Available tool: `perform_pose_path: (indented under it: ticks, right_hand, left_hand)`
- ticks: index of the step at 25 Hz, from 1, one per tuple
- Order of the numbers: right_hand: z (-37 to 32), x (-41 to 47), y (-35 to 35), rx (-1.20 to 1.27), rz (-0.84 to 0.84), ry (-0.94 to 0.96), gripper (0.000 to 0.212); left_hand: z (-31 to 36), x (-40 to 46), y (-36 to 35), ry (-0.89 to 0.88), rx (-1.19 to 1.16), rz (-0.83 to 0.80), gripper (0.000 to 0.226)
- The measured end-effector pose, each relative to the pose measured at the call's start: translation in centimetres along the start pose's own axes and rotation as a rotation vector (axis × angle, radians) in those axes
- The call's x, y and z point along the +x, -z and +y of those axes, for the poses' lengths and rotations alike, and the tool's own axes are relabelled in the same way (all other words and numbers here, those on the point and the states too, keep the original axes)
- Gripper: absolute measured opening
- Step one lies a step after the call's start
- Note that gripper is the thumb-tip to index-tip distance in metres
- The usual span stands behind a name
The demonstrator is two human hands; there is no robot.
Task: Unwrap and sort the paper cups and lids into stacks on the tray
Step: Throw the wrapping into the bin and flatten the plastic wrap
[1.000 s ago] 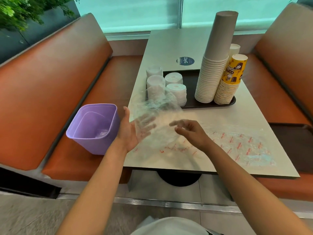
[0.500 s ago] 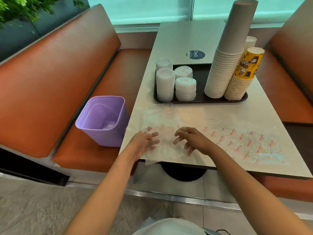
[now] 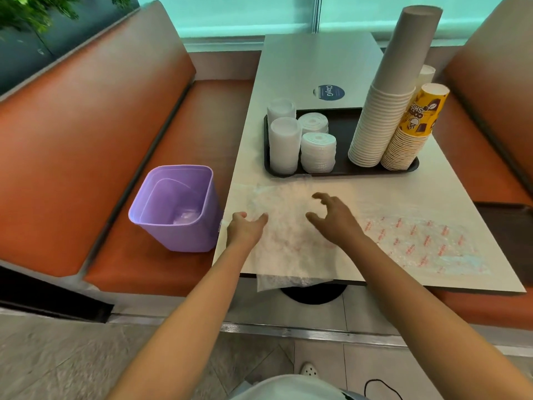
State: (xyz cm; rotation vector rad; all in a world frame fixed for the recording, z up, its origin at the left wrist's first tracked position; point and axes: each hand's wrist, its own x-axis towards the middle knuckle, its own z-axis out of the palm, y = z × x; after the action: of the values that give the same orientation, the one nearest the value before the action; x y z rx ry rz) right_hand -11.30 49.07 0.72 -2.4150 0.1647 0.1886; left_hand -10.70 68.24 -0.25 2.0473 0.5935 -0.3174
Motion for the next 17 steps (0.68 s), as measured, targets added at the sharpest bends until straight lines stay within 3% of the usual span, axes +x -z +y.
perform_pose_path:
  ticks: [3,6,9,13,15,17]
  right_hand:
    - [0.8,0.2,-2.0,-0.123,-0.221,-0.034,0.048]
    - [0.1,0.0,-1.9,-0.096,0.006,0.036,0.061]
    - [-0.9,1.3,0.5,-0.014,0.136,0.183,0.077]
    - [-1.7,1.8,2.8,-0.069,-0.143,0.198,0.097]
    - [-2.1,1.6,3.4,0.061,-0.307,0.176,0.085]
    - [-2.5,1.5,3.2,0.241,-0.371,0.183,0.047]
  left_hand:
    - [0.2,0.4,-0.4,-0.012,0.072,-0.025,0.049]
    - [-0.1,-0.2,-0.1,-0.230,-0.045,-0.080,0.031]
    - [-0.3,-0.6,0.8,-0.402,-0.115,-0.244,0.034]
    - [-0.4,-1.0,1.8,-0.465,-0.060,-0.438,0.039]
    - [0.0,-1.1,2.2,-0.482,-0.010,-0.483,0.035]
    - [0.7,-1.3,2.5,-0.493,-0.010,-0.504,0.035]
